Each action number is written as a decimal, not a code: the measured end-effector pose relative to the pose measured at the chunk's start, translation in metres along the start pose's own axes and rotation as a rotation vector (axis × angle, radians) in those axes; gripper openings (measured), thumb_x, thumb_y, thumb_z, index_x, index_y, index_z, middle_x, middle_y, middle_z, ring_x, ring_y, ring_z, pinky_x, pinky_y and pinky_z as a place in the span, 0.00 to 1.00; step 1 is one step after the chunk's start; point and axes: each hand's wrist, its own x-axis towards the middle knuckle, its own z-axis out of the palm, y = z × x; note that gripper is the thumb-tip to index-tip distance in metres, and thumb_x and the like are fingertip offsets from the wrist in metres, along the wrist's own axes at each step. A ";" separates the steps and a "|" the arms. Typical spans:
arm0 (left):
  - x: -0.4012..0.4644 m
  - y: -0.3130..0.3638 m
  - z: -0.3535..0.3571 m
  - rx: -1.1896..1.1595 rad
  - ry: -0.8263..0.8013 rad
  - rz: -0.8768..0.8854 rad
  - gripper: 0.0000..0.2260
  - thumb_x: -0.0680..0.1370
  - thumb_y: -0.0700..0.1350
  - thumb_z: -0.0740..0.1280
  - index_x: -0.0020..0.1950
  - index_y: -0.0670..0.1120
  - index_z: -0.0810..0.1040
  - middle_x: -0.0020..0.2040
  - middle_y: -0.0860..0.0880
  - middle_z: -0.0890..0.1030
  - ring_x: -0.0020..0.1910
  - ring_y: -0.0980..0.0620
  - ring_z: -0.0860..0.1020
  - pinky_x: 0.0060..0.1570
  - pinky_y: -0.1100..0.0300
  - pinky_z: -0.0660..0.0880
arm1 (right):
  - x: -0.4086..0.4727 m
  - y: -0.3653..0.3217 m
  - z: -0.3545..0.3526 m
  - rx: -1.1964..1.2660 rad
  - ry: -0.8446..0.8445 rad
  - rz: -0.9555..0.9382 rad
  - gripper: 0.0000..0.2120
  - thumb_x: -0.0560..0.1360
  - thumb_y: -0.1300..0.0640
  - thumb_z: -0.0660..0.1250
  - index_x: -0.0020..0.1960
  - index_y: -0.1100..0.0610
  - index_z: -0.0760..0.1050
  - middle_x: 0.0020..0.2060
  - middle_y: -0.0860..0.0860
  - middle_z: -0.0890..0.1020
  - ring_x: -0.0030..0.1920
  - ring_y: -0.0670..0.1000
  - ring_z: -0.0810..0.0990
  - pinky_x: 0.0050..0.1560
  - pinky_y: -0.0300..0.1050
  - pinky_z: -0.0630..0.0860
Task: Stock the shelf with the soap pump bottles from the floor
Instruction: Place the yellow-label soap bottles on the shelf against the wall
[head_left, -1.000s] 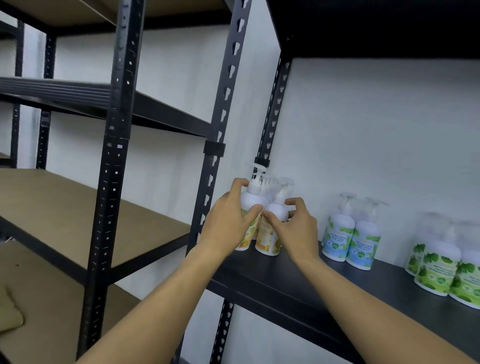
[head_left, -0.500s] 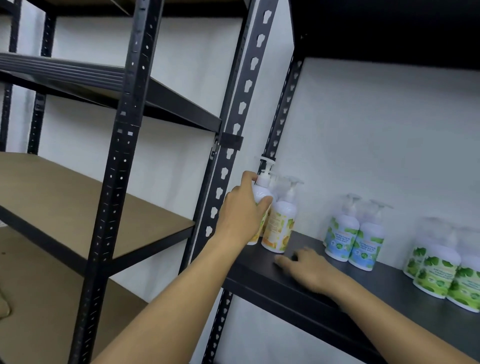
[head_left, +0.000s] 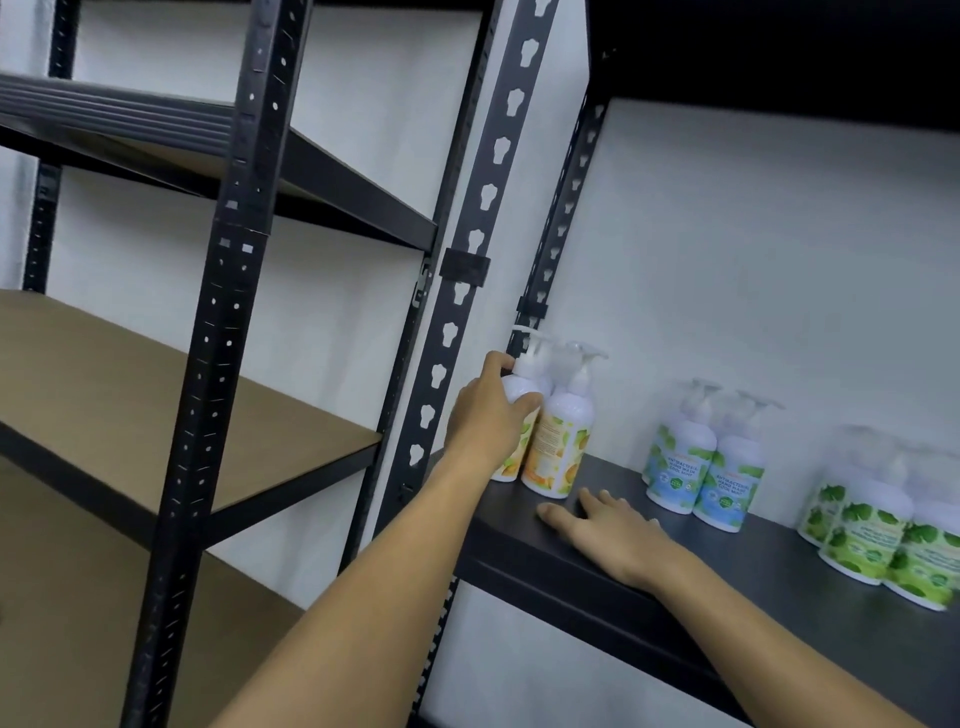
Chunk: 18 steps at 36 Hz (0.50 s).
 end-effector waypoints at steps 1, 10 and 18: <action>0.000 -0.001 0.001 -0.007 0.006 -0.002 0.17 0.80 0.50 0.67 0.65 0.53 0.67 0.53 0.50 0.74 0.49 0.47 0.76 0.48 0.51 0.77 | -0.001 -0.001 0.000 -0.001 -0.003 0.003 0.44 0.76 0.25 0.47 0.82 0.51 0.50 0.81 0.53 0.51 0.81 0.55 0.49 0.77 0.61 0.48; -0.003 -0.013 0.001 -0.187 -0.037 -0.092 0.25 0.78 0.48 0.70 0.72 0.56 0.64 0.50 0.54 0.73 0.52 0.50 0.76 0.50 0.56 0.73 | -0.004 -0.001 -0.001 0.011 -0.026 0.007 0.44 0.75 0.25 0.46 0.82 0.51 0.49 0.81 0.53 0.50 0.81 0.55 0.48 0.77 0.61 0.46; -0.008 -0.025 -0.004 -0.068 -0.218 -0.160 0.36 0.75 0.35 0.66 0.75 0.60 0.54 0.53 0.47 0.79 0.52 0.48 0.79 0.50 0.53 0.79 | -0.002 0.000 0.001 0.007 -0.010 0.000 0.44 0.75 0.25 0.46 0.82 0.51 0.51 0.81 0.53 0.52 0.81 0.55 0.50 0.77 0.62 0.48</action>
